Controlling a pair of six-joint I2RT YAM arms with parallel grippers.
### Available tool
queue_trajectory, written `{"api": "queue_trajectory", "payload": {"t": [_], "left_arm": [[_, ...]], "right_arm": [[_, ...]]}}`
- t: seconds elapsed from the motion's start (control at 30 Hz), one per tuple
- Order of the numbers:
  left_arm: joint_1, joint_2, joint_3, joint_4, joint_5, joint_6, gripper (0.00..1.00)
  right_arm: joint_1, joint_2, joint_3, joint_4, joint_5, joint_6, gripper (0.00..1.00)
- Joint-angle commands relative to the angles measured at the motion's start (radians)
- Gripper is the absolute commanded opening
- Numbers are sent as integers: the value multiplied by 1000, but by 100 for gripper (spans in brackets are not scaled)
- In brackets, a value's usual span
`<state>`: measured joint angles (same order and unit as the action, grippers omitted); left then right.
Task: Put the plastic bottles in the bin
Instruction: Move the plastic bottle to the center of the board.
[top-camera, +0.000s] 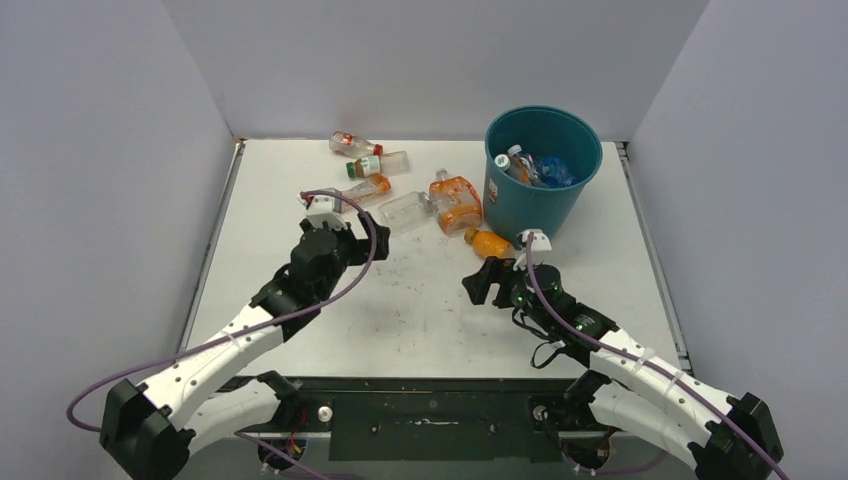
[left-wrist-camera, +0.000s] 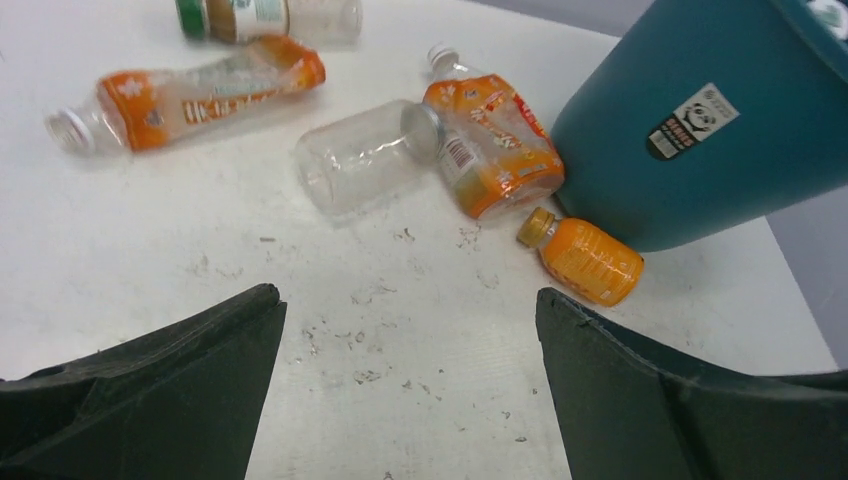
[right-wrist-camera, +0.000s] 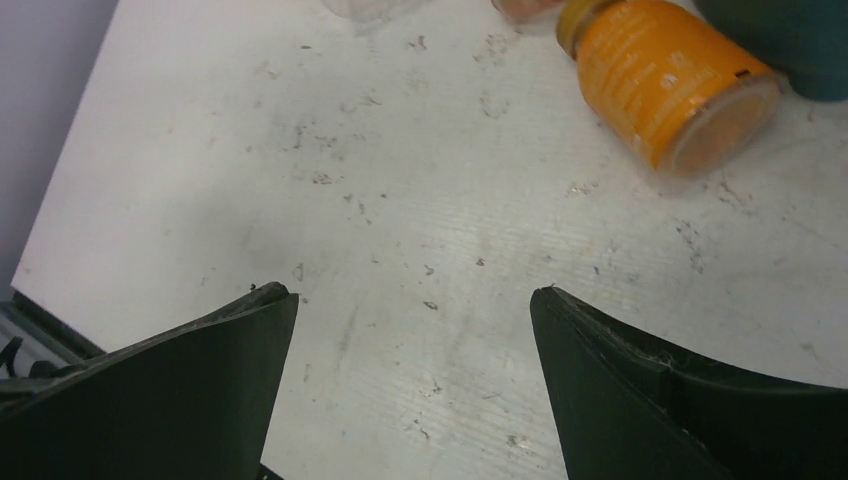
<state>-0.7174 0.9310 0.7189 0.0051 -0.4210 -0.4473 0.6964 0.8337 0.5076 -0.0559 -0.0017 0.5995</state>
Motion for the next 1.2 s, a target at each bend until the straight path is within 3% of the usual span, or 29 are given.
{"api": "queue_trajectory", "payload": {"t": [0.0, 0.17, 0.3, 0.47, 0.57, 0.87, 1.17], "left_arm": [[123, 102, -13, 73, 228, -297, 96], [207, 276, 96, 95, 275, -249, 96], [218, 449, 309, -21, 283, 19, 96], [219, 696, 582, -286, 376, 422, 97], [220, 803, 706, -410, 417, 567, 96], [204, 953, 854, -450, 344, 786, 96], [203, 1085, 957, -464, 316, 849, 96]], "right_arm": [[3, -5, -61, 93, 152, 107, 90], [5, -28, -135, 123, 168, 114, 90], [8, -55, -172, 142, 139, 101, 90], [15, -94, -190, 137, 101, 91, 90], [21, -114, -187, 127, 65, 88, 90], [30, -136, -116, 10, -16, 59, 90], [33, -207, -92, -63, -5, 69, 90]]}}
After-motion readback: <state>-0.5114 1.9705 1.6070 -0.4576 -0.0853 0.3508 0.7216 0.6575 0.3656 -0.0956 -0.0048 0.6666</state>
